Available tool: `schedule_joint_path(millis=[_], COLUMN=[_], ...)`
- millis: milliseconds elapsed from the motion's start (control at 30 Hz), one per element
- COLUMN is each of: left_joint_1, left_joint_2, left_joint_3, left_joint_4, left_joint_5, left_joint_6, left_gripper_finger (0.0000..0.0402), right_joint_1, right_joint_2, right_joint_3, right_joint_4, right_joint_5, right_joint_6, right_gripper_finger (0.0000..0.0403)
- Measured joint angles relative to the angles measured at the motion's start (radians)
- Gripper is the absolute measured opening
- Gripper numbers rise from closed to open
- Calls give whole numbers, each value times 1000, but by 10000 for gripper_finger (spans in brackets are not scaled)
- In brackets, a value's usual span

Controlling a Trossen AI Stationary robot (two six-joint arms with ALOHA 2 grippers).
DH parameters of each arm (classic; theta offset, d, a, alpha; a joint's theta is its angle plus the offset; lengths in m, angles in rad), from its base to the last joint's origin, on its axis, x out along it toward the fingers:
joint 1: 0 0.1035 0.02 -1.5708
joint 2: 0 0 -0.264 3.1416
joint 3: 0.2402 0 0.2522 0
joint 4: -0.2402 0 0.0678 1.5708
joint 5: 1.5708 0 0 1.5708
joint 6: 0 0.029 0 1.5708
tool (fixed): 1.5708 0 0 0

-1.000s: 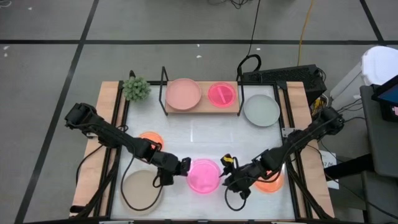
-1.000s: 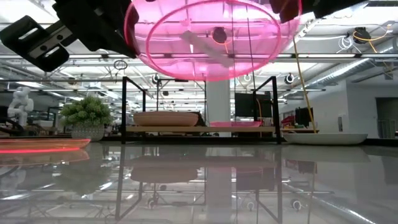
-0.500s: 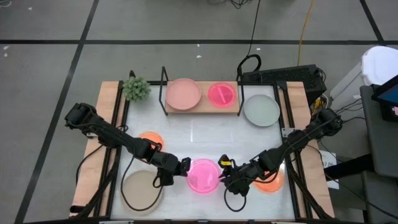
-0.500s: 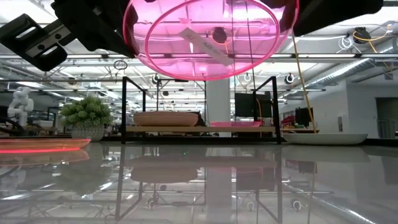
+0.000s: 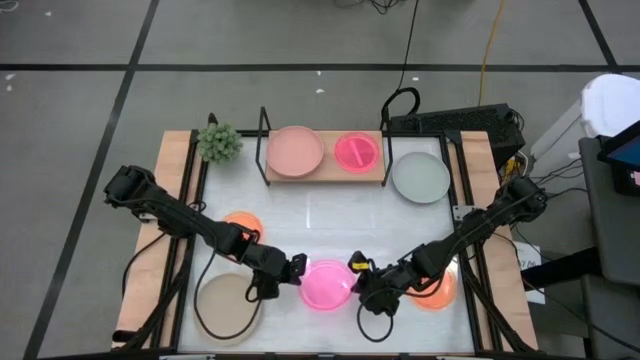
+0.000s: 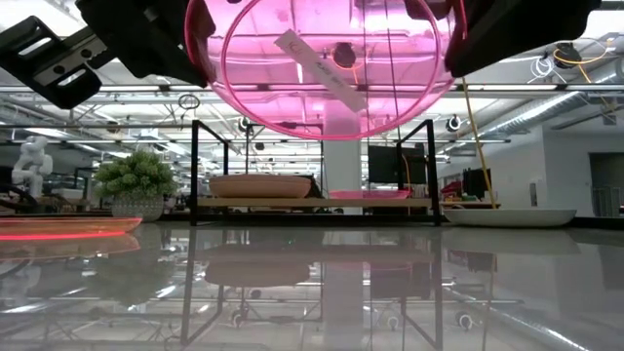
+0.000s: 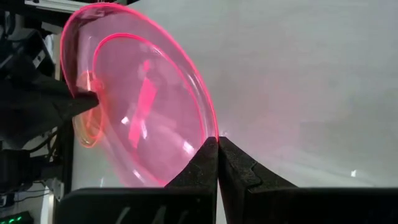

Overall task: Place and stack plates onto a shelf
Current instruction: Stack the pink plate on the pink plate on the shelf

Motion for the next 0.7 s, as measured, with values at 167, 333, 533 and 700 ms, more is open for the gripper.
schedule_joint_path(millis=[167, 333, 533, 700], left_joint_1=[0, 0, 1, 3], left_joint_2=[0, 0, 0, -1], left_joint_3=[0, 0, 0, 2], left_joint_4=[34, 89, 115, 181], left_joint_5=[-37, -85, -166, -257], left_joint_6=[-4, -46, -118, -281], left_gripper_finger=[9, 62, 149, 214], right_joint_1=[3, 4, 4, -1], right_joint_2=[0, 0, -2, -17], right_joint_3=[0, 0, 0, 0], right_joint_4=[-6, -5, -1, 1], right_joint_5=[-11, -18, -9, 40], right_joint_6=[-1, -1, 18, 73], right_gripper_finger=[3, 1, 0, 0])
